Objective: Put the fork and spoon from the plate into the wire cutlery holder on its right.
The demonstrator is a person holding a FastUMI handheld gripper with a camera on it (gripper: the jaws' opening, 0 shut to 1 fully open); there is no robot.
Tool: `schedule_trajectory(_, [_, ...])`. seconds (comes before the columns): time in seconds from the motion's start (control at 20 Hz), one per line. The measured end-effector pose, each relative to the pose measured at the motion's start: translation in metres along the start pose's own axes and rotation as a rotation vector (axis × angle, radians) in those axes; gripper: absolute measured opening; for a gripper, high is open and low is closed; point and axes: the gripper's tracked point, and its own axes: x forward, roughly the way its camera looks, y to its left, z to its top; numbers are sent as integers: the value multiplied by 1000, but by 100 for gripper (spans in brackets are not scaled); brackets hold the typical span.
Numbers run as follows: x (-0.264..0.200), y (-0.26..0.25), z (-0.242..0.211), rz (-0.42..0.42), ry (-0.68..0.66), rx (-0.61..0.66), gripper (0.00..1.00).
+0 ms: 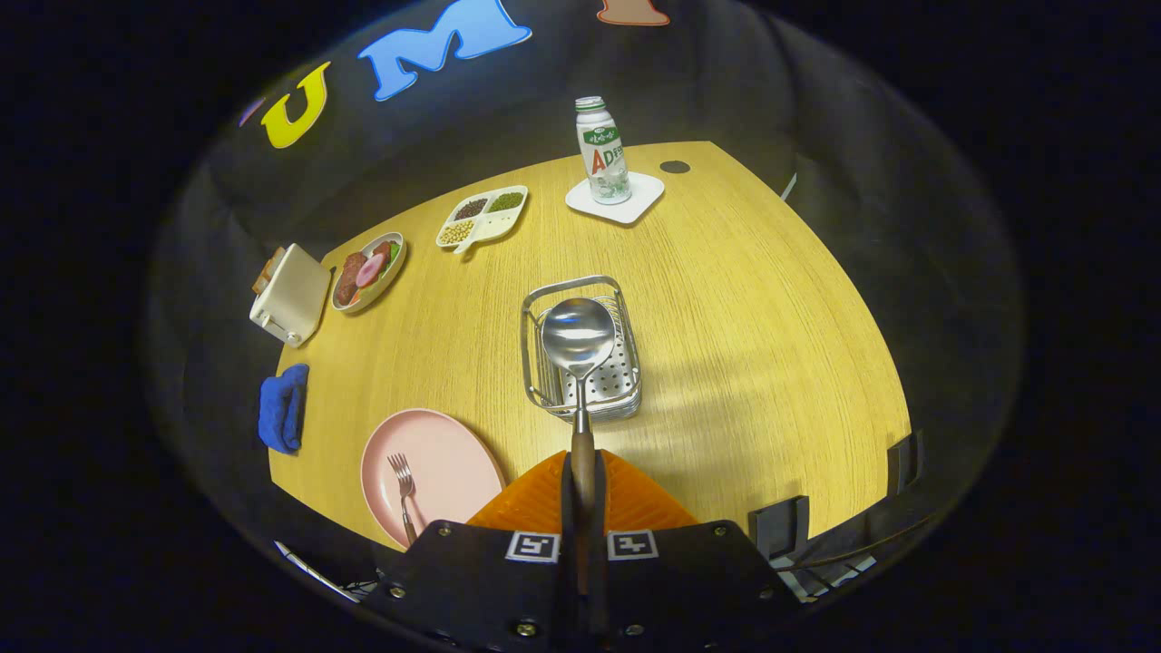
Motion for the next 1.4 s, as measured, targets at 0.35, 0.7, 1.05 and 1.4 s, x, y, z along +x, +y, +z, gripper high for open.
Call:
schedule_trajectory(0.35, [10, -7, -4, -22, 64, -4, 5])
schedule_trajectory(0.7, [11, -7, -2, -36, 71, -22, 5])
schedule_trajectory(1.05, [6, -5, 11, -37, 37, -45, 11])
schedule_trajectory(1.4, [-10, 8, 36, 0, -51, -107, 100])
